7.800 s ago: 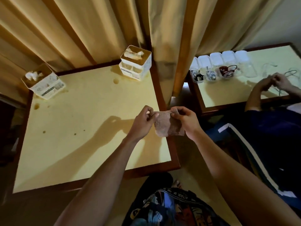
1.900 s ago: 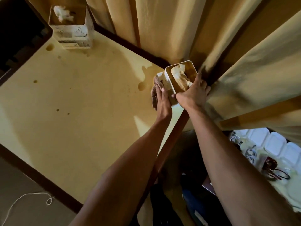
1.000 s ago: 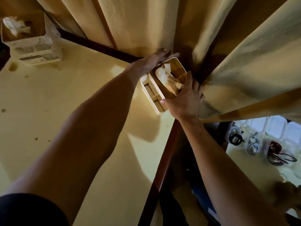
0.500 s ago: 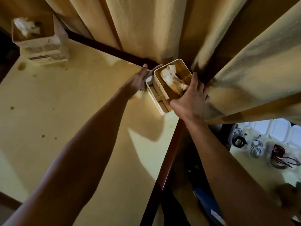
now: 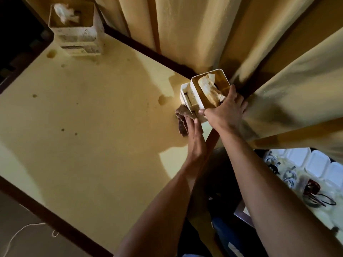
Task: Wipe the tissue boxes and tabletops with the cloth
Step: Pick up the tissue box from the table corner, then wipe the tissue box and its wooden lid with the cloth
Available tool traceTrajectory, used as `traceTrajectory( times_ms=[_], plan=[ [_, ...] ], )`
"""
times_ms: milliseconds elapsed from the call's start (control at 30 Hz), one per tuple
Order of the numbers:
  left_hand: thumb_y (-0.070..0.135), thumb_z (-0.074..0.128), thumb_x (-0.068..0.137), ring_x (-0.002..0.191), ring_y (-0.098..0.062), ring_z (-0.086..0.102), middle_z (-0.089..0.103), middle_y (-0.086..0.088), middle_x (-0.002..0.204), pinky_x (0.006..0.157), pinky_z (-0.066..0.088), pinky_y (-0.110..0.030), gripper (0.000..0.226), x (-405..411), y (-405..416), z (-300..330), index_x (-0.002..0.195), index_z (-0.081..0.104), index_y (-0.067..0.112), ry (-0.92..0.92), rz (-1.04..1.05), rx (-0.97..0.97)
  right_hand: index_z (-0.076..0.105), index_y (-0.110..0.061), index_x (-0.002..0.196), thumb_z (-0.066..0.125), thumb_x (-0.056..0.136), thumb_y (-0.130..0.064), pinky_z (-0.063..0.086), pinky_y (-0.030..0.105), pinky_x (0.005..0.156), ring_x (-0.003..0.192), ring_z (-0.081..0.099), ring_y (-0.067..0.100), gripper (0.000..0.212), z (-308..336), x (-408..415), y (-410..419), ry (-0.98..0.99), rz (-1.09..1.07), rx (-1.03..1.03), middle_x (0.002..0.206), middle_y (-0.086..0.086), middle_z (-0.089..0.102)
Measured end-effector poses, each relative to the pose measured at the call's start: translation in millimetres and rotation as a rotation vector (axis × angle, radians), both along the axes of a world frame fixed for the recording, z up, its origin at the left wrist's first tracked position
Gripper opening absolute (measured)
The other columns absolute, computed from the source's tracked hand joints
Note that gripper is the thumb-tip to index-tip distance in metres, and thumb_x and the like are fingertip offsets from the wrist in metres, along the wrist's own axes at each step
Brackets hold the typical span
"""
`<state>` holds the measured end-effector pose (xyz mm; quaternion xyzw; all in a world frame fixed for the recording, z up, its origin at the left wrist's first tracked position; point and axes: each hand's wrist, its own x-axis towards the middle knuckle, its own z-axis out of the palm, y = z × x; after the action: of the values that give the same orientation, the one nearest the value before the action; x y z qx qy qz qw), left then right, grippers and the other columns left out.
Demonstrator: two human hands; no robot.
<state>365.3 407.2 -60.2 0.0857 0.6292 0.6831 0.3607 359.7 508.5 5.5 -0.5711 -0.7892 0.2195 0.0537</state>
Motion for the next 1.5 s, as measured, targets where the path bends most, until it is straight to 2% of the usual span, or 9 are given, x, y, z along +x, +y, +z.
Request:
traceTrajectory(
  times_ms=[167, 267, 433, 567, 700, 900, 1233, 1333, 1500],
  plan=[
    [0.069, 0.026, 0.104, 0.159, -0.015, 0.014, 0.002, 0.023, 0.168, 0.129, 0.02, -0.042, 0.076, 16, 0, 14, 0.165, -0.003, 0.035, -0.146, 0.048, -0.027, 0.019, -0.019, 0.163, 0.092, 0.061, -0.057, 0.031, 0.056, 0.12, 0.148, 0.03, 0.037, 0.131, -3, 1, 1, -0.005, 0.014, 0.013, 0.161, 0.015, 0.034],
    [0.058, 0.024, 0.109, 0.149, -0.005, 0.025, 0.014, 0.027, 0.16, 0.11, 0.04, -0.012, 0.066, 0, 3, 22, 0.167, 0.006, 0.032, -0.085, 0.079, -0.032, 0.02, -0.019, 0.163, 0.092, 0.06, -0.058, 0.029, 0.055, 0.121, 0.146, 0.031, 0.037, 0.131, -4, 2, 2, -0.01, 0.018, 0.024, 0.16, 0.015, 0.035],
    [0.063, 0.026, 0.106, 0.152, -0.019, 0.031, 0.03, 0.001, 0.169, 0.124, 0.027, -0.042, 0.066, -59, 22, 18, 0.165, 0.021, 0.034, 0.03, 0.076, -0.163, 0.022, -0.02, 0.162, 0.088, 0.069, -0.048, 0.025, 0.052, 0.119, 0.146, 0.03, 0.037, 0.118, -1, 2, 1, -0.032, 0.031, 0.043, 0.159, 0.016, 0.036],
    [0.038, 0.049, 0.102, 0.117, -0.026, 0.064, 0.067, -0.003, 0.13, 0.104, 0.053, -0.05, 0.04, -89, 23, 19, 0.14, 0.057, 0.028, 0.022, 0.163, -0.295, 0.021, -0.023, 0.162, 0.081, 0.072, -0.039, 0.026, 0.052, 0.118, 0.146, 0.03, 0.038, 0.11, 0, 1, 4, -0.067, 0.05, 0.03, 0.159, 0.016, 0.034],
    [0.024, 0.051, 0.093, 0.091, -0.025, 0.069, 0.071, 0.001, 0.099, 0.083, 0.062, -0.049, 0.016, -99, -3, 32, 0.1, 0.064, 0.029, 0.001, 0.181, -0.265, 0.017, -0.027, 0.163, 0.089, 0.069, -0.052, 0.025, 0.055, 0.118, 0.147, 0.03, 0.039, 0.122, 4, 2, 10, -0.089, 0.057, -0.037, 0.16, 0.017, 0.032],
    [0.016, 0.052, 0.084, 0.108, -0.038, 0.069, 0.073, -0.011, 0.11, 0.097, 0.055, -0.062, 0.026, -117, -64, 50, 0.098, 0.071, 0.028, -0.011, 0.189, -0.235, 0.014, -0.034, 0.164, 0.093, 0.057, -0.056, 0.024, 0.055, 0.117, 0.147, 0.027, 0.043, 0.135, 29, -6, 7, -0.005, -0.069, -0.153, 0.158, 0.024, 0.03],
    [-0.001, 0.048, 0.101, 0.083, -0.029, 0.069, 0.068, -0.019, 0.098, 0.066, 0.062, -0.038, 0.024, -102, -157, 100, 0.113, 0.067, 0.008, -0.038, 0.323, -0.153, 0.025, -0.029, 0.162, 0.087, 0.057, -0.063, 0.037, 0.055, 0.115, 0.14, 0.037, 0.041, 0.127, 58, 7, -64, 0.24, -0.132, -0.509, 0.156, 0.019, 0.042],
    [0.002, 0.05, 0.1, 0.088, -0.032, 0.065, 0.068, -0.017, 0.097, 0.076, 0.058, -0.046, 0.026, -102, -199, 103, 0.103, 0.072, 0.016, 0.02, 0.342, -0.172, 0.019, -0.028, 0.165, 0.088, 0.07, -0.058, 0.036, 0.055, 0.116, 0.143, 0.032, 0.044, 0.121, 55, 15, -102, 0.214, -0.08, -0.542, 0.157, 0.023, 0.036],
    [0.006, 0.052, 0.1, 0.09, -0.029, 0.064, 0.07, -0.01, 0.092, 0.078, 0.055, -0.047, 0.029, -104, -259, 122, 0.098, 0.076, 0.023, 0.068, 0.32, -0.175, 0.012, -0.033, 0.164, 0.09, 0.059, -0.067, 0.035, 0.051, 0.112, 0.131, 0.037, 0.043, 0.135, 54, 29, -178, 0.129, 0.01, -0.447, 0.145, 0.026, 0.038]
  ],
)
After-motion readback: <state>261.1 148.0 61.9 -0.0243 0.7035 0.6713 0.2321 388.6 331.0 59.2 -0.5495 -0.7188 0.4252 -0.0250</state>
